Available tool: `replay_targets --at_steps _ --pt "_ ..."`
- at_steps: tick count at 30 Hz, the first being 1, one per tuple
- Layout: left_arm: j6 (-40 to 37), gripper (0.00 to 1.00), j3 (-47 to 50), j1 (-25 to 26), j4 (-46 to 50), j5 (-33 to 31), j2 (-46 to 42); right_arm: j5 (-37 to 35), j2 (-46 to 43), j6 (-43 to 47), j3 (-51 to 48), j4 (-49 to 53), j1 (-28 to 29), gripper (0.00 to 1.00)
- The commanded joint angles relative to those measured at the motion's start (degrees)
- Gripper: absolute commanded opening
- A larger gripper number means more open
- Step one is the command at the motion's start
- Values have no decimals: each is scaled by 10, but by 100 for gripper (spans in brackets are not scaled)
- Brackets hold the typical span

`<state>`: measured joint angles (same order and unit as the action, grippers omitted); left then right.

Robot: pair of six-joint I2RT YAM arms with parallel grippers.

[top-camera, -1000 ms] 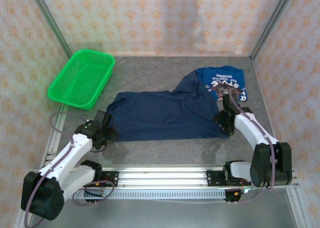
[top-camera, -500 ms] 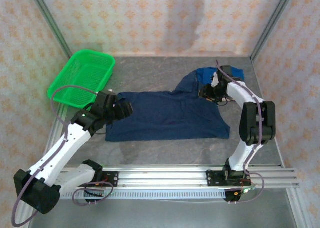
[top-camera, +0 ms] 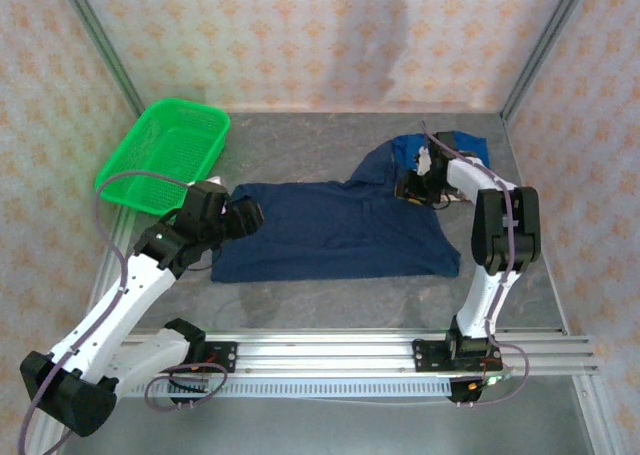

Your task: Fold and stack the t-shirts

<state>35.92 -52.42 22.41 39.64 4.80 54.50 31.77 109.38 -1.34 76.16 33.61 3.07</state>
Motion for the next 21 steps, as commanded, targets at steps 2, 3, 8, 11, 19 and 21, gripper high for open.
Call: replay_targets --at_steps 2,3,8,11,19,21 --pt "-3 81 11 3 15 -24 -3 -23 10 10 22 7 3 38" --pt "-3 81 12 2 14 -25 -2 -24 12 10 25 6 4 38" --pt "-2 81 17 2 11 -30 0 -34 32 13 41 16 12 34" --pt "-2 81 21 2 11 -28 -1 -46 35 12 40 12 12 31" --pt "-2 81 30 2 14 -33 -5 -53 53 5 56 8 14 27" --pt "-2 81 33 3 14 -34 -4 -55 56 3 60 11 14 21"
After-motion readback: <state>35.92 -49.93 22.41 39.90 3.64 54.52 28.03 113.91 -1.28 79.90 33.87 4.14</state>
